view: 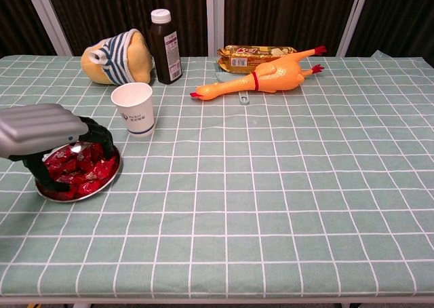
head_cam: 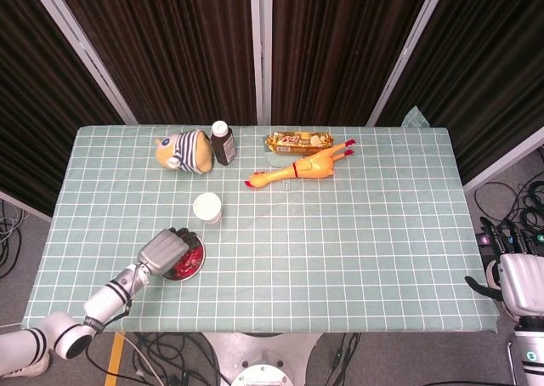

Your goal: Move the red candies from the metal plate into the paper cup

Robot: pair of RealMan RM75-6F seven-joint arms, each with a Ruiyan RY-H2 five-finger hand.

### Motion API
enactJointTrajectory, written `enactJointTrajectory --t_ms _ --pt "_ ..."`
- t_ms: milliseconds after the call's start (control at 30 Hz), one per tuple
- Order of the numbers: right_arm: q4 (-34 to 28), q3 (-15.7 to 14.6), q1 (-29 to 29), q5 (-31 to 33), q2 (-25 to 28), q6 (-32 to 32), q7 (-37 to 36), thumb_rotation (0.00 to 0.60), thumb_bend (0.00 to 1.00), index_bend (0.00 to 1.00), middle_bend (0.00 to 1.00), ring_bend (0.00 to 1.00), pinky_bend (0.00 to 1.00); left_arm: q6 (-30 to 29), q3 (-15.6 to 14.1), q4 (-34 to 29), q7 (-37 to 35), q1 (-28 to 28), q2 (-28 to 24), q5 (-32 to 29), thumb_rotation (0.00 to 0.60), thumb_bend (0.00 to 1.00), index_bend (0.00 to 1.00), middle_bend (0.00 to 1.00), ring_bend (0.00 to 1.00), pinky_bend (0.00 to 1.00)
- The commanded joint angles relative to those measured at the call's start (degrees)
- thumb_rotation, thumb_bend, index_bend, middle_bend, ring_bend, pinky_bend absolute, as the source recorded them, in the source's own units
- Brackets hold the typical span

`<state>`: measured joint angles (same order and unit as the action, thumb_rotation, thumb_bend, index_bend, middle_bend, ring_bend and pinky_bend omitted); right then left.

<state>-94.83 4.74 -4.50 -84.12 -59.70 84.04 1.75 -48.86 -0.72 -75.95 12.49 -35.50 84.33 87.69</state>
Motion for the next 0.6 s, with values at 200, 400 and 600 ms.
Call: enactJointTrajectory --t_ms 200,400,600 --pt "0.1 -0.1 0.1 0.1 0.0 -0.1 -0.2 0.600 0.02 0.06 0.22 0.04 0.14 -1.3 -1.1 3.0 -3.9 0.1 1.7 0.5 0.600 0.30 0.47 0.43 0.37 0.62" --pt "0.0 -0.2 0.2 0.1 0.1 0.0 -0.4 0.600 0.02 0.06 0.22 0.04 0.14 -2.6 -1.7 5.3 -6.7 0.0 2.7 1.7 0.600 0.35 0.50 0.50 0.44 0.69" --pt "0.0 -0.3 0.5 -0.1 0.3 0.4 -0.7 0.600 0.02 0.06 0.22 0.04 0.14 -4.1 -2.2 7.4 -10.0 0.0 3.6 2.6 0.600 0.41 0.57 0.60 0.56 0.79"
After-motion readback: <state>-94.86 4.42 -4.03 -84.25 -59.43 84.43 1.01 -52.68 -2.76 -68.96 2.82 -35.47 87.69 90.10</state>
